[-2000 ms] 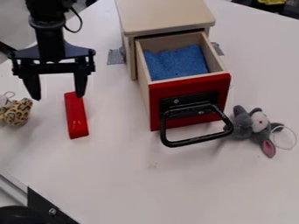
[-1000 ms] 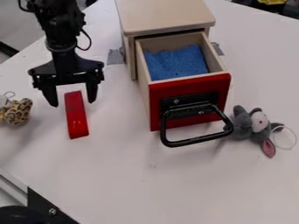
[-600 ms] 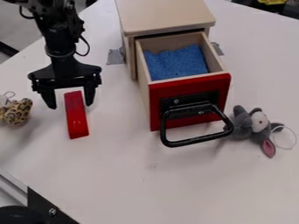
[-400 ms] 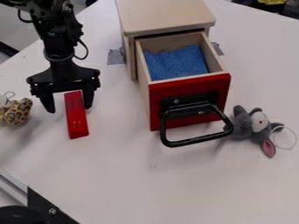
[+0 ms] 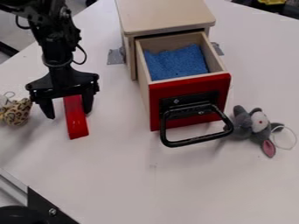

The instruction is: Put the red object in the drawer.

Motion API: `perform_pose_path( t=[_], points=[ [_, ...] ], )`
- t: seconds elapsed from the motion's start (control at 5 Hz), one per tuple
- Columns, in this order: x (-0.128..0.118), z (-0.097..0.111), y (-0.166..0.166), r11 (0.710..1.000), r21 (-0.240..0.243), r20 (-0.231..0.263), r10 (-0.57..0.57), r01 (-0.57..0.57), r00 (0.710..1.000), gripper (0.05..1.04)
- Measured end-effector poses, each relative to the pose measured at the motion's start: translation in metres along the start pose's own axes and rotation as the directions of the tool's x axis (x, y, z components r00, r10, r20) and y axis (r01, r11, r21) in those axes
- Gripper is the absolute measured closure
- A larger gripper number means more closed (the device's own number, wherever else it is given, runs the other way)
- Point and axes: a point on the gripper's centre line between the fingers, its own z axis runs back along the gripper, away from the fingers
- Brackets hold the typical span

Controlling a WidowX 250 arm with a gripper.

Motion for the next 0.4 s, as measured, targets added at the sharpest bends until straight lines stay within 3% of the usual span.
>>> perform_pose_path(
  t=[0.2, 0.4],
  points=[
    [0.0006, -0.0004, 0.0023, 0.999, 0.002, 0.002, 0.037, -0.037, 0.999, 0.085],
    [0.0074, -0.0017, 0.0049, 0.998, 0.004, 0.04, 0.064, -0.065, 0.997, 0.11]
  ],
)
